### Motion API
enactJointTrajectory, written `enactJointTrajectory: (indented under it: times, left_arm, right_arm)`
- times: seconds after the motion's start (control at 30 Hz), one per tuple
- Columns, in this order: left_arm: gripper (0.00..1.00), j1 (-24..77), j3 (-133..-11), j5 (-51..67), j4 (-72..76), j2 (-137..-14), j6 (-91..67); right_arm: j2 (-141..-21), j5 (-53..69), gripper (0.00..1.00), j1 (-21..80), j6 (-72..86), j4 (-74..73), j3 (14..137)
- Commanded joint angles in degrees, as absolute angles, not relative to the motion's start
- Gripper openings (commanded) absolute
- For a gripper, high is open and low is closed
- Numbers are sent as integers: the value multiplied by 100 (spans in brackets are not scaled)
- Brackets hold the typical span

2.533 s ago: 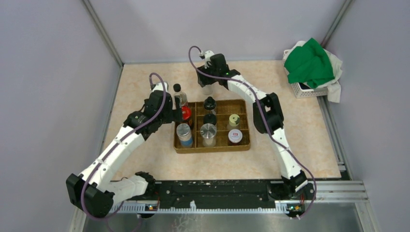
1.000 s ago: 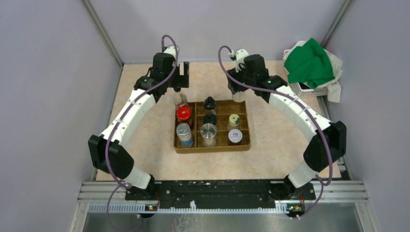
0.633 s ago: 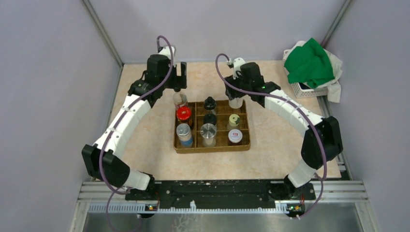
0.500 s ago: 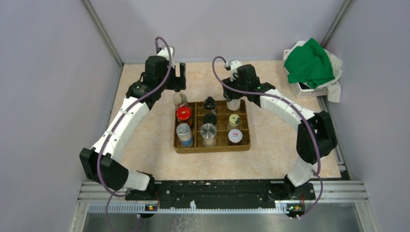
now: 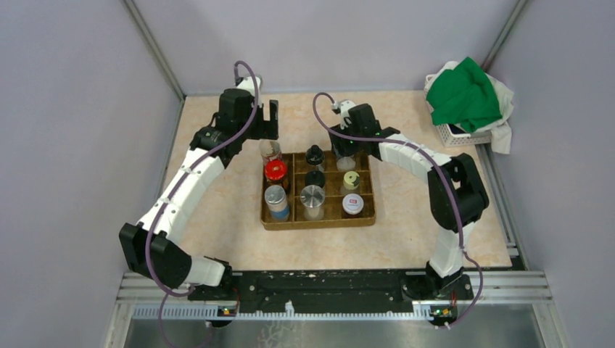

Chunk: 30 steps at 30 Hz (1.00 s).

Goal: Organize the condiment bottles
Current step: Place the bottle in the storage box.

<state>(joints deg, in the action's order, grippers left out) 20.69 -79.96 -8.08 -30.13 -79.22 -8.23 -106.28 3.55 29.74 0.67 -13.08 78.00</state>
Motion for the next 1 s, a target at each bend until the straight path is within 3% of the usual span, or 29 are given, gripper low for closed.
enactJointTrajectory:
  times: [0.0,0.27,0.47,0.8,0.97]
  left_arm:
    - [99,2067,-7915,-857,-2794,-7746,-798]
    - [99,2073,-7866,-878,-2760,-7770,-791]
    - [99,2067,-7864,-862,-2751,-7787,-800]
    - [99,2068,-7834,-826,-2762,-7752,-840]
    - [99,2073,-7838,-827,-2792,-7685,-852]
  right_arm:
    - [-10647,429,26,2937,126,-784,8044]
    - [-10714,425,27,2918,125,-808,8065]
    - [-10693,316,45,2917,123,-954,8048]
    - [-10437,170,52,2917,123,-1103,7989]
    - [-10298,79,66,2918,152,-1163,7924]
